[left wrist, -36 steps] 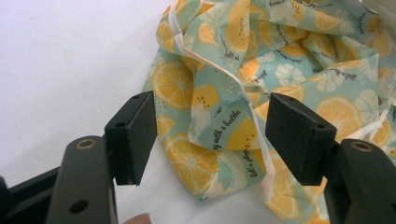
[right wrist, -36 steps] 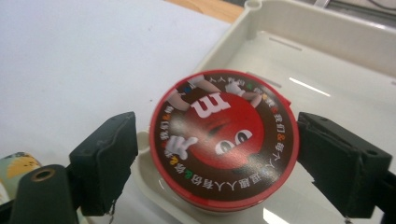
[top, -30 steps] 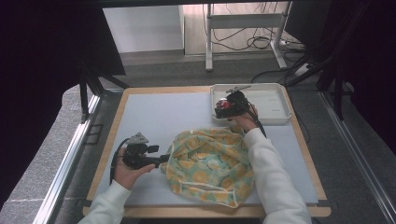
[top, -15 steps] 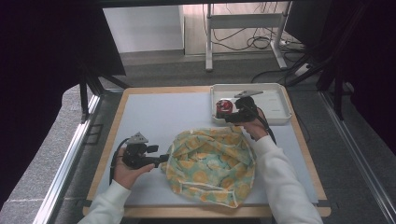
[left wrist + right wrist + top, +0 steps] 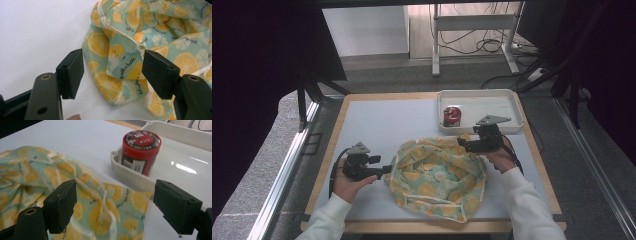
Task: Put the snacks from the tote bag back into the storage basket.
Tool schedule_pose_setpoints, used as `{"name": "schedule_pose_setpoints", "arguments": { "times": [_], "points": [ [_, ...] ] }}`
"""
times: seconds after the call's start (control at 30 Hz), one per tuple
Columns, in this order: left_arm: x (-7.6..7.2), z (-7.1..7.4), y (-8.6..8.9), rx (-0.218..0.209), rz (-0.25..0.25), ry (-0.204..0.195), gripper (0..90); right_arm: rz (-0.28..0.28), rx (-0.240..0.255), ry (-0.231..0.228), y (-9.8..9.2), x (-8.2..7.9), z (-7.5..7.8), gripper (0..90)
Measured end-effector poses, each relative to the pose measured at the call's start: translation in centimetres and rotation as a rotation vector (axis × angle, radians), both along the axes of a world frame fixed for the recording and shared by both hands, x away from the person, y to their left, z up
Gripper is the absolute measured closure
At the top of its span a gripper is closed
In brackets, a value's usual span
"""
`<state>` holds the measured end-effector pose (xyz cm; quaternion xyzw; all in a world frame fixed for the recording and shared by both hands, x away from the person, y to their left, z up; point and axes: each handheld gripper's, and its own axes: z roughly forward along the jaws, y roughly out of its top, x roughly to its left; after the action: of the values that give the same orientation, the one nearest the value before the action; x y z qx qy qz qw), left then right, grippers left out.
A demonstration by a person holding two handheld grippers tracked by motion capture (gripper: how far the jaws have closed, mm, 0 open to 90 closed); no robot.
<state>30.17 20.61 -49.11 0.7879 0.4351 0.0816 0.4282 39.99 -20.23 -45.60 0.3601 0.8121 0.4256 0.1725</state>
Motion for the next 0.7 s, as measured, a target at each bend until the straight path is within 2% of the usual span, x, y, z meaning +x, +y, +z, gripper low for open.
{"name": "schedule_pose_setpoints", "arguments": {
  "times": [0.07,0.1,0.13,0.23,0.3,0.33,0.4,0.5,0.7],
  "points": [
    [0.0,0.0,0.0,0.001,0.000,0.000,33.9,-0.003,0.006,-0.001,-0.3,-0.5,0.0,19.0],
    [0.0,0.0,0.0,0.001,0.000,-0.001,33.9,-0.009,0.018,0.002,-0.9,-1.4,-0.2,19.4],
    [0.0,0.0,0.0,0.001,0.000,-0.001,33.9,-0.009,0.018,0.002,-0.9,-1.4,-0.2,19.4],
    [0.0,0.0,0.0,0.004,-0.003,-0.001,33.9,-0.023,0.015,0.012,-2.1,-3.1,-0.7,19.5],
    [0.0,-0.1,0.0,0.002,-0.003,0.000,33.9,-0.026,0.015,0.015,-2.4,-3.5,-0.8,19.7],
    [0.0,-0.1,0.1,0.004,-0.003,0.000,33.9,-0.040,0.021,0.022,-3.1,-4.3,-1.0,20.0],
    [0.0,-0.1,0.2,0.002,-0.002,0.001,33.9,-0.048,0.025,0.020,-3.4,-4.7,-1.1,20.0],
    [0.1,-0.2,0.3,0.001,0.002,0.004,33.9,-0.074,0.038,0.029,-4.9,-6.2,-1.5,20.3],
    [0.1,-0.3,0.3,0.005,0.003,0.006,33.9,-0.101,0.035,0.049,-6.4,-7.2,-2.5,20.7]
  ]
}}
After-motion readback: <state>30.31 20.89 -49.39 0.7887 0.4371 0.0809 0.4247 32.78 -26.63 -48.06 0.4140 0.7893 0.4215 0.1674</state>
